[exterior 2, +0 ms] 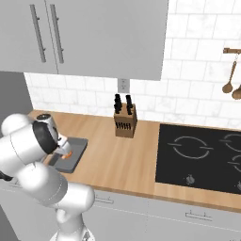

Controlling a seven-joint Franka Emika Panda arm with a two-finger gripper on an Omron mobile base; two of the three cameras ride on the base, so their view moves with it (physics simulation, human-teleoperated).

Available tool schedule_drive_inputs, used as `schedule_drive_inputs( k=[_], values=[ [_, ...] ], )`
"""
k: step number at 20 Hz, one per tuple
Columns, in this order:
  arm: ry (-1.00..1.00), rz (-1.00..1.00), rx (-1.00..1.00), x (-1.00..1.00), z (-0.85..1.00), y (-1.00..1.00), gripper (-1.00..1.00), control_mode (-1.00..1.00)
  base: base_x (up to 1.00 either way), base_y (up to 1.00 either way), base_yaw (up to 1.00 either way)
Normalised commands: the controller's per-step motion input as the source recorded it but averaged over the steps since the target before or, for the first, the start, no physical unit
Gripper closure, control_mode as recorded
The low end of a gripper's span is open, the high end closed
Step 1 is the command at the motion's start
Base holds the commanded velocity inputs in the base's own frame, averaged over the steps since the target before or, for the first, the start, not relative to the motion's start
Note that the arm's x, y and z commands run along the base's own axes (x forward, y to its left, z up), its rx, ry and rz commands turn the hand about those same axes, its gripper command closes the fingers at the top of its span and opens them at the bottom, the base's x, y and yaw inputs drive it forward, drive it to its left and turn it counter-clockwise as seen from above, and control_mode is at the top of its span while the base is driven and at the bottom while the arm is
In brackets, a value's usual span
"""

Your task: Take the meat container that has the shrimp and place it on the second highest rack of the freezer. Then take the vegetable container that has the corn and tomato and place it on the highest rack of the freezer.

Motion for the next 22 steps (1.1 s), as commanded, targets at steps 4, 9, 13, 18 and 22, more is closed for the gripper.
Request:
schedule_drive_inputs(
  k=[4, 9, 13, 18, 22],
  values=[
    [-0.01, 0.0, 0.0, 0.0, -0.41, -0.01, 1.0, -1.0, 0.0, 0.0, 0.0],
    [0.0, 0.0, 0.0, 0.03, -0.14, 0.0, 1.0, -1.0, 0.0, 0.0, 0.0],
    [0.0, 0.0, 0.0, 0.0, 0.02, -0.1, 1.0, -1.0, 0.0, 0.0, 0.0],
    [0.0, 0.0, 0.0, -0.08, 0.37, -0.45, 1.0, -1.0, 0.0, 0.0, 0.0],
    [0.0, 0.04, 0.0, -0.41, 0.55, -0.45, 1.0, -1.0, 0.0, 0.0, 0.0]
  ],
)
